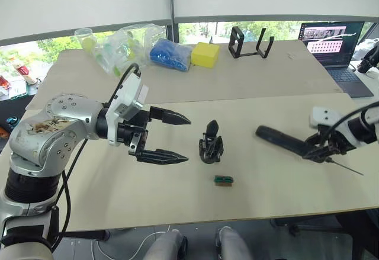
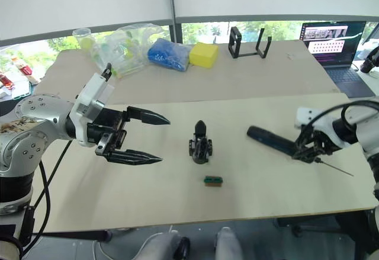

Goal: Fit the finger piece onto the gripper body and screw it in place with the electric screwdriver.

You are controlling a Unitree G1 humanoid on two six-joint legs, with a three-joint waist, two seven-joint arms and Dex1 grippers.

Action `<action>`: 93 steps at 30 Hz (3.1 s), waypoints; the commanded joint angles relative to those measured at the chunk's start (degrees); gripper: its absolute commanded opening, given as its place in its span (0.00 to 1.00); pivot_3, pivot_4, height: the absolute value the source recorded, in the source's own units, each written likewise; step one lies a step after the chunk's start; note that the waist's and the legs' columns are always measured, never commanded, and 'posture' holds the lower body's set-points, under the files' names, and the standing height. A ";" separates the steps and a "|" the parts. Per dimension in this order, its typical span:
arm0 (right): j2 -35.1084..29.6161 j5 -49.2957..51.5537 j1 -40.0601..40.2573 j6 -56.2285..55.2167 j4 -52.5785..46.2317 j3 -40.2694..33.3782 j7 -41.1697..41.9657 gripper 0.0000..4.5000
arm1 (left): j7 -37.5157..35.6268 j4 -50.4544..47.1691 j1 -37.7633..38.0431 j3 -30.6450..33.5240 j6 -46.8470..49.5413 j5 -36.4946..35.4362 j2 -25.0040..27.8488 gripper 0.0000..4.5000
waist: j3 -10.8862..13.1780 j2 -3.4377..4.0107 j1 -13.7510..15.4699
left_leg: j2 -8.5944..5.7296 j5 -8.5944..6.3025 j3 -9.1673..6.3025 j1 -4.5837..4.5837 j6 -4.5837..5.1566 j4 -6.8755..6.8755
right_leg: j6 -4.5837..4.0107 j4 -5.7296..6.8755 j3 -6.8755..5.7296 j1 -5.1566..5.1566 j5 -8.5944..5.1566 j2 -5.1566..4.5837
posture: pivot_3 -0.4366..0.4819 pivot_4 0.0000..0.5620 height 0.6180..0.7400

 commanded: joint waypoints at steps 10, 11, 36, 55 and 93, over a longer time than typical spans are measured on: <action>-1.94 -8.61 -3.08 11.47 -6.78 2.49 4.47 0.99 | -2.80 0.20 -1.87 -2.92 -4.62 2.68 0.79 1.00 | 0.11 0.13 -0.20 | 0.05 0.04 0.07 0.05 -0.06 -0.02 | -0.02 0.05 0.05 -0.02 0.00 0.02 | 0.48 0.27 1.00; -1.43 -8.08 -3.22 15.47 -7.97 3.36 4.57 0.99 | -2.69 0.06 -1.89 -3.00 -4.58 2.58 0.74 1.00 | 0.11 0.13 -0.17 | 0.05 0.04 0.07 0.04 -0.05 -0.02 | -0.02 0.04 0.05 -0.02 0.00 0.01 | 0.48 0.27 1.00; 5.48 17.95 11.32 31.15 -28.21 -31.18 -9.09 0.42 | -5.69 1.82 4.77 -6.18 -8.32 6.47 2.11 1.00 | 0.15 0.08 0.50 | 0.04 0.04 0.05 -0.05 -0.05 -0.02 | -0.02 0.07 0.07 -0.11 0.00 -0.01 | 0.48 0.27 1.00; 48.28 44.58 46.97 30.35 -84.78 -44.15 -45.69 0.42 | -8.59 9.86 11.96 -13.67 -21.92 16.71 -4.92 1.00 | 0.13 0.04 0.23 | -0.01 0.05 0.03 0.29 -0.03 -0.02 | -0.02 0.11 0.12 0.23 0.01 0.25 | 0.48 0.27 1.00; 42.96 35.89 51.42 5.53 -74.30 -29.52 -46.63 0.42 | -3.55 13.71 13.75 -14.43 -26.48 21.15 -10.90 1.00 | 0.14 0.02 0.38 | 0.05 0.05 0.02 0.39 -0.05 -0.11 | -0.03 0.11 0.15 0.22 0.00 0.43 | 0.48 0.27 1.00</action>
